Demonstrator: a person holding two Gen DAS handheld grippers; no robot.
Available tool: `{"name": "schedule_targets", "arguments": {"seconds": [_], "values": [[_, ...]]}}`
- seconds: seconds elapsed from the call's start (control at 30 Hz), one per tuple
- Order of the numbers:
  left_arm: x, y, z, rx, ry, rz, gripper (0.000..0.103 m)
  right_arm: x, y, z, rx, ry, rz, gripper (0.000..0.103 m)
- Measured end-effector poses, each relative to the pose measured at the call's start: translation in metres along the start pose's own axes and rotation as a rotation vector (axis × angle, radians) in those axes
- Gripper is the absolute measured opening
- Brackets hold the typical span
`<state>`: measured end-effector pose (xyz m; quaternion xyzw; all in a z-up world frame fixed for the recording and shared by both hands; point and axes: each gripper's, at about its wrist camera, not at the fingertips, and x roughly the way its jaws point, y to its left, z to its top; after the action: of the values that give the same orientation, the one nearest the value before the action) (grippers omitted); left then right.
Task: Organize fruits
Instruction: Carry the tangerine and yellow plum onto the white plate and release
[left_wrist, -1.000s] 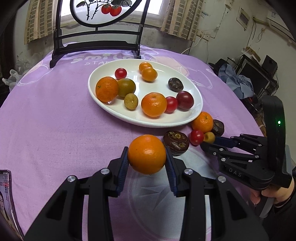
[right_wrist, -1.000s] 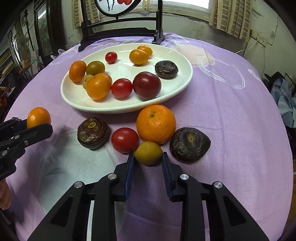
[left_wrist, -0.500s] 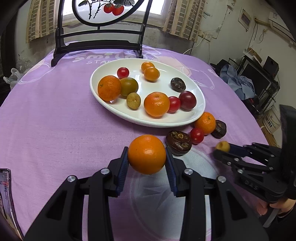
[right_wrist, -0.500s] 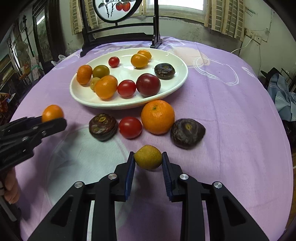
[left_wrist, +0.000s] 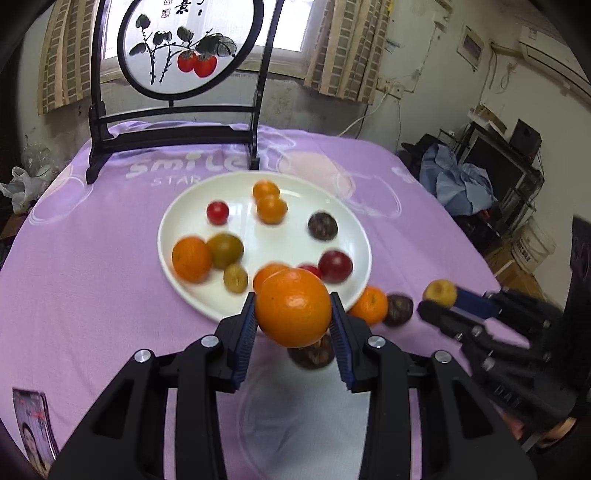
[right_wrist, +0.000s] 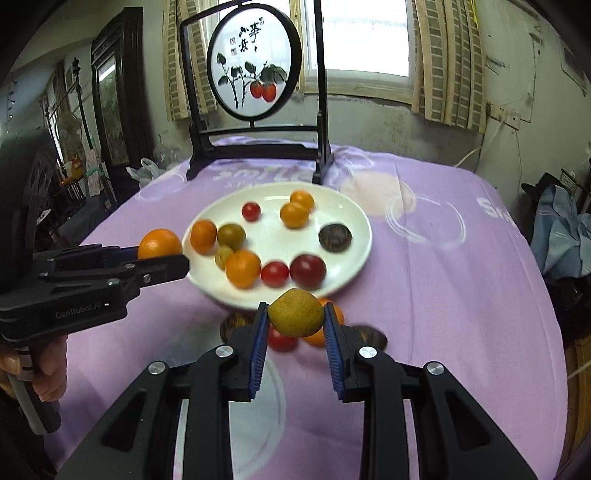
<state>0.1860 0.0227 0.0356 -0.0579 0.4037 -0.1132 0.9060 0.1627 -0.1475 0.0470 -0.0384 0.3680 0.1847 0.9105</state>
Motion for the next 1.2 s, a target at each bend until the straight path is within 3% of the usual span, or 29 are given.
{"name": "schedule_targets", "arguments": {"seconds": [0.13, 0.3, 0.47, 0.57, 0.63, 0.7, 0.83, 1.0, 1.2], "values": [[0.021, 0.0, 0.036, 0.01, -0.008, 0.082, 0.037, 0.024, 0.004, 0.021, -0.029, -0.031, 0.01, 0.03], [0.063, 0.015, 0.057, -0.014, 0.028, 0.192, 0.037, 0.069, 0.004, 0.045, -0.049, 0.022, -0.005, 0.03], [0.089, 0.027, 0.063, -0.033, 0.058, 0.207, 0.038, 0.109, 0.004, 0.056, -0.066, 0.074, 0.001, 0.03], [0.093, 0.027, 0.066, -0.027, 0.039, 0.225, 0.059, 0.128, 0.005, 0.06, -0.07, 0.104, -0.006, 0.03], [0.09, 0.023, 0.069, -0.019, 0.014, 0.239, 0.066, 0.132, 0.005, 0.059, -0.069, 0.109, -0.006, 0.033], [0.085, 0.018, 0.069, -0.001, -0.003, 0.244, 0.074, 0.129, 0.004, 0.055, -0.068, 0.1, -0.016, 0.038], [0.069, 0.011, 0.062, -0.003, -0.021, 0.228, 0.076, 0.109, -0.004, 0.048, -0.041, 0.068, -0.017, 0.04], [0.042, 0.002, 0.04, -0.018, -0.048, 0.211, 0.088, 0.075, -0.019, 0.037, 0.011, 0.031, -0.019, 0.051], [0.019, -0.009, 0.001, -0.02, -0.036, 0.194, 0.091, 0.036, -0.042, 0.003, 0.073, 0.029, -0.048, 0.057]]}}
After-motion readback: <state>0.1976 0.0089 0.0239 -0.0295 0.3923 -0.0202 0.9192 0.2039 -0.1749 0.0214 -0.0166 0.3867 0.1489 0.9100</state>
